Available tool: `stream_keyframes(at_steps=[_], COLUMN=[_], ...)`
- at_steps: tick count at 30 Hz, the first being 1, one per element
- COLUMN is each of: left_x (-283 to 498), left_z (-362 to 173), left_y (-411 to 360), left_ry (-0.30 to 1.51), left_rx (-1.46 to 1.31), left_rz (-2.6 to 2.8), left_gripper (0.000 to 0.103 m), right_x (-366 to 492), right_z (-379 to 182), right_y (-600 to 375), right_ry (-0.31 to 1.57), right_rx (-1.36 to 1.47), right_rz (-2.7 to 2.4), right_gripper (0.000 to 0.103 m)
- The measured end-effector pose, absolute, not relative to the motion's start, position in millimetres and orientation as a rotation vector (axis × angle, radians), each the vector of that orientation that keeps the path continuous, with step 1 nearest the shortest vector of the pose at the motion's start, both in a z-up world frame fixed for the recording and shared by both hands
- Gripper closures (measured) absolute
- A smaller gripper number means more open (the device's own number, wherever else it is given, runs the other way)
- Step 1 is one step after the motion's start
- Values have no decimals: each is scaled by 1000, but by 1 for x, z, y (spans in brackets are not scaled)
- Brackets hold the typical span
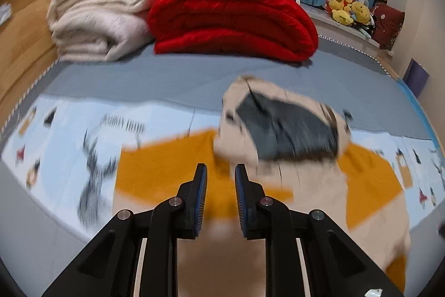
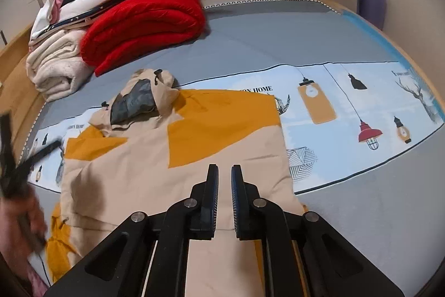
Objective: Fold large clothes
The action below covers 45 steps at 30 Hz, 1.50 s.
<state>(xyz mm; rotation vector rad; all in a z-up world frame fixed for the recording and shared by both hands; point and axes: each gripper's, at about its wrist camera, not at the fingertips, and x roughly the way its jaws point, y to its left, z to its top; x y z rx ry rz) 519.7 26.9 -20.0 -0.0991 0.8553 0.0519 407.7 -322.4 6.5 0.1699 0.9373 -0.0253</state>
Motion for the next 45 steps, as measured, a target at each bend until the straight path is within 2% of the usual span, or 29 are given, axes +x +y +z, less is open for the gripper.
stream_keyframes(at_steps=[6,13,14,16,22,23,24,25,31,38,44,45], left_x=[631,720,725,742,761,762,761,759,702,530,403,390], left_z=[-47,-101,-106,-123,-153,-155,-157,-156,-88,-16,-18,-19], left_y=[30,49,51,55,56,55,52,48,13,-35,-12,-6], left_ry=[972,1125,1139,1192,1266,1274,1281,1280,1078,840,877,884], left_rx=[-165,-329,-351,-394,-400,-397,-393,-378,-250,-26,-119,-143], left_rz=[15,54,52,56,70,61,42,18,-160,-344,-300,-279], left_gripper=[85,85,84,75,74,77,93,97,101,101,98,95], right_x=[419,429,431,433,436,437,438,438,439,428,415,414], right_z=[-6,-18,-19,-22,-29,-30,-31,-33,-25,0,6,6], right_y=[-324,-321,-321,-320,-319,-319,-320,-321,-324,-320,-314,-312], right_ry=[999,1032,1037,1044,1061,1065,1071,1078,1067,996,958,950], right_rx=[189,185,190,196,172,178,184,194,221,248,276,275], right_rz=[-50,-43,-41,-34,-35,-37,-37,-37,-39,-36,-4,1], right_gripper=[91,89,88,88,88,88,88,88,88,88,88,88])
